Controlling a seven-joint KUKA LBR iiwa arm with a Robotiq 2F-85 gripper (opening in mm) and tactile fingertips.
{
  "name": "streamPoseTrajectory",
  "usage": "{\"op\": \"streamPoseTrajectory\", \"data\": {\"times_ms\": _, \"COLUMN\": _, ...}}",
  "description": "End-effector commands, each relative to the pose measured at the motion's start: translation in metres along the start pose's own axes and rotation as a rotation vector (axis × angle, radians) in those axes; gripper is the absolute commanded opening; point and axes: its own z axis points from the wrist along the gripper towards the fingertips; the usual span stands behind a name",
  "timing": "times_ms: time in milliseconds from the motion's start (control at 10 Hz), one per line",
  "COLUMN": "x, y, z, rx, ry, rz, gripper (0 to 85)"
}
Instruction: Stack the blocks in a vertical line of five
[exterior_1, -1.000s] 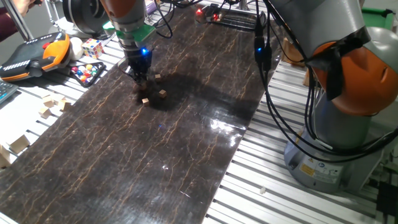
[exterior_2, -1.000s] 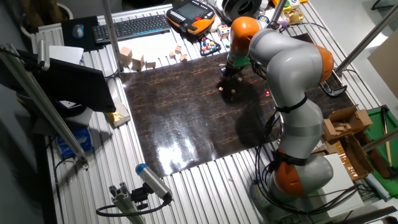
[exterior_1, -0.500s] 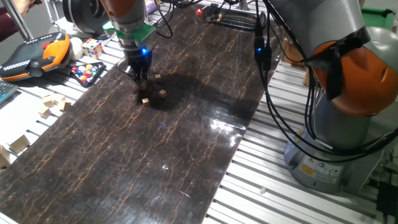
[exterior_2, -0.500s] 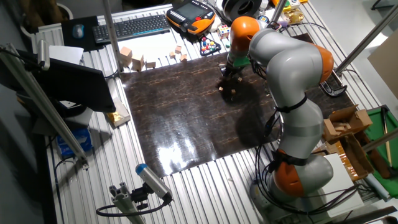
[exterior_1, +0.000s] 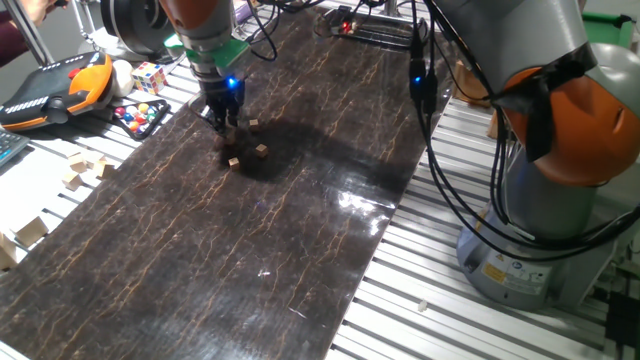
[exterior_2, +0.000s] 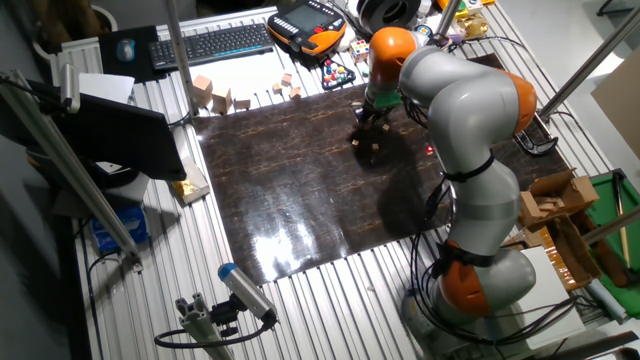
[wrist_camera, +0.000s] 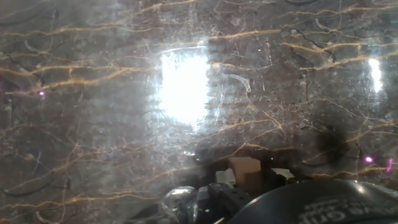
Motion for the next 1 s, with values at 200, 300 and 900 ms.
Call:
{"op": "streamPoseTrajectory", "data": {"times_ms": 200, "x": 0.004, "y": 0.002, "z": -0.02, "rx": 0.028, "ry": 0.004, "rz": 0.021, "gripper": 37.3}}
{"op": "streamPoseTrajectory", "data": {"times_ms": 300, "x": 0.007, "y": 0.004, "z": -0.028, "rx": 0.031, "ry": 0.003, "rz": 0.043, "gripper": 37.3}}
{"op": "streamPoseTrajectory", "data": {"times_ms": 900, "x": 0.028, "y": 0.029, "z": -0.035, "rx": 0.02, "ry": 0.012, "rz": 0.177, "gripper": 37.3}}
